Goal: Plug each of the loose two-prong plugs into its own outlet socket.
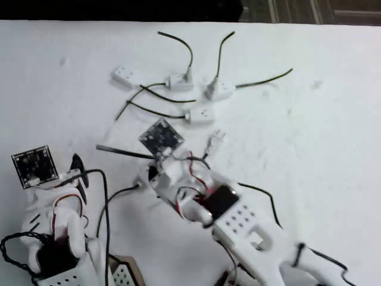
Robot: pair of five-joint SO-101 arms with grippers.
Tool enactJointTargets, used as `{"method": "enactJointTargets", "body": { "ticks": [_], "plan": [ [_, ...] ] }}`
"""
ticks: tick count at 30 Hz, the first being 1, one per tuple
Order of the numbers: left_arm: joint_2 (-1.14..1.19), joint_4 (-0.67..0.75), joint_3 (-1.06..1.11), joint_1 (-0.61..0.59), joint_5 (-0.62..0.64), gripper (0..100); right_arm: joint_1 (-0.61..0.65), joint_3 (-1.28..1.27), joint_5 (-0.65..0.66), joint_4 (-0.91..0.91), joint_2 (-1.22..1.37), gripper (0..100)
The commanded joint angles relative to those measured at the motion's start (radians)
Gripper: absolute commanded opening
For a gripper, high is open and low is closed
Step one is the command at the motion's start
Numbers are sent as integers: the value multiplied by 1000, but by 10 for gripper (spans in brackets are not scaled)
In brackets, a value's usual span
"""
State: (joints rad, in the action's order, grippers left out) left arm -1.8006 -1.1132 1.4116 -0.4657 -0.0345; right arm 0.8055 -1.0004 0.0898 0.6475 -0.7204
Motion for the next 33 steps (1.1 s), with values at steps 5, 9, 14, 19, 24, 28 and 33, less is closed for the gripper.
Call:
{"method": "enactJointTargets", "body": {
  "ticks": [5, 9, 14, 19, 24, 28, 33],
  "plan": [
    [-10, 71, 166, -16, -9, 187, -76, 49, 49, -194, 209, 16],
    [-10, 130, 216, -18, -9, 187, -84, 49, 51, -226, 269, 16],
    [-10, 129, 219, -18, -9, 187, -82, 49, 49, -229, 283, 17],
    [-10, 129, 221, -18, -9, 187, -85, 51, 49, -245, 288, 17],
    [-10, 127, 221, -18, -9, 187, -85, 51, 49, -280, 326, 17],
    [-10, 127, 221, -18, -9, 186, -91, 52, 49, -297, 384, 17],
    [-10, 127, 221, -18, -9, 186, -99, 46, 49, -271, 369, 17]
  ]
}}
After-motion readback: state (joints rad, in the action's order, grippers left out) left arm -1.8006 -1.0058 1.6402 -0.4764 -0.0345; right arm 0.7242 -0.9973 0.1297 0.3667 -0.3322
